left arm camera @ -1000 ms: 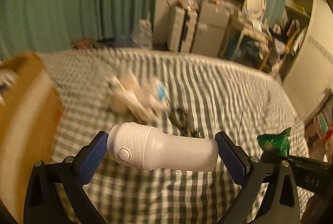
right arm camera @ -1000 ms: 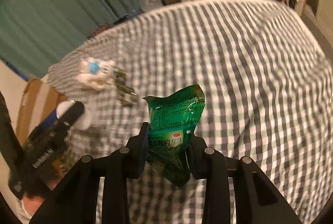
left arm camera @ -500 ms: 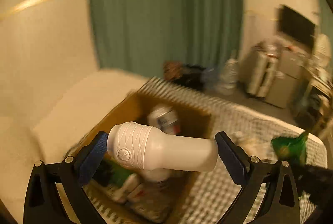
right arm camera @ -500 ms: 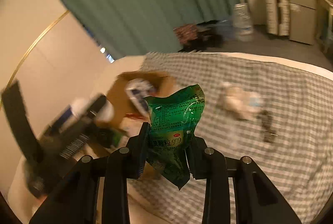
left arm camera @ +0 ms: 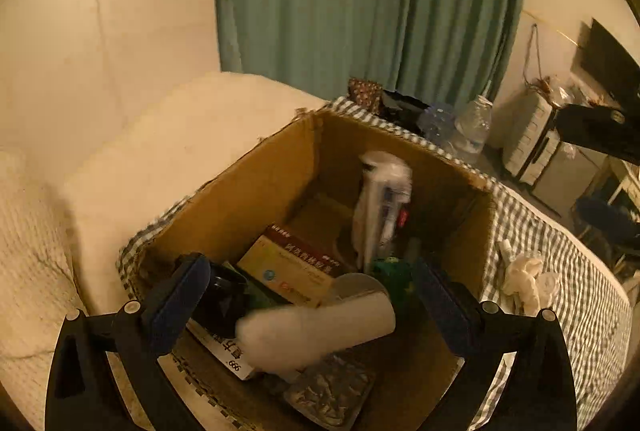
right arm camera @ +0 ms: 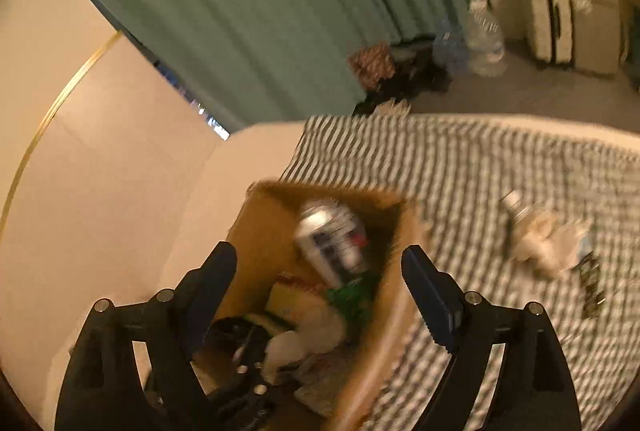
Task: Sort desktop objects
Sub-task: 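Carry the white bottle and green bag to the cardboard box and release them, then grasp the clear comb with the left tool while the right grasps the bead bracelet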
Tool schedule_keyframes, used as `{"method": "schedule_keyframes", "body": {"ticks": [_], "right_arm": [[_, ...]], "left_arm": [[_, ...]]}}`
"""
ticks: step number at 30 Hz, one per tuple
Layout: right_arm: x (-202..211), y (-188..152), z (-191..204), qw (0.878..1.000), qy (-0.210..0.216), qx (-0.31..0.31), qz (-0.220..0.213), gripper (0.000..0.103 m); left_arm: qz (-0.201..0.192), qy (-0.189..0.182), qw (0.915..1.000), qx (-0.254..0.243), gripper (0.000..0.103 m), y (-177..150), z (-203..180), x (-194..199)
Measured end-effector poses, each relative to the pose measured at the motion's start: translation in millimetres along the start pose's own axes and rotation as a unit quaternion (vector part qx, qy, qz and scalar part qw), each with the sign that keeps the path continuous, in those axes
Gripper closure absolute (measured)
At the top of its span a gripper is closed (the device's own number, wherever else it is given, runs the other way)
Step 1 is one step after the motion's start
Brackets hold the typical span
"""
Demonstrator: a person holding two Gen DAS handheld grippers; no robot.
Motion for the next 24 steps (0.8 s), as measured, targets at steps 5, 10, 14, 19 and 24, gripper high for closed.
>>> {"method": "schedule_keyframes", "body": {"ticks": [5,10,14,19,24], "right_arm": [[53.3,1.3,-54.9,0.996,-0.071,0.015,-0.047,0.018],[98.6,-18.1,-123.1,0.988,-0.143,0.011,-0.061,0.018],[116.5,-43.5,-178.7,0.981,-0.186,-0.009,-0.046,0.018],[109.4,-73.9,-229.8,0.973,-0.231,-0.015,-0.021,0.018],[90.0,-96.4,-268.1,0.972,-0.234,-0.035,0.000,0.018]], "left_arm": [[-0.025,-0.012,0.9990,-0.035,0.000,5.4,-34.1,13.7],[-0.036,-0.089,0.9952,-0.022,0.000,4.7,-71.2,31.5],[-0.007,-0.170,0.9846,-0.042,0.000,-18.4,-134.7,30.6],[0.035,-0.151,0.9774,-0.144,0.000,-78.7,-199.5,-2.3],[0.092,-0.148,0.9752,-0.136,0.000,-130.6,-222.0,-58.7]]}}
Point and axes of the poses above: each gripper's, at about its wrist camera, not at the fingertips, and x roughly against the way its jaws point, z to its left, y to its top, the point moved 2 cm from there along -x, roughly the way its jaws point, and after that the axes turned 9 degrees about -z, right-handed, at the moved point
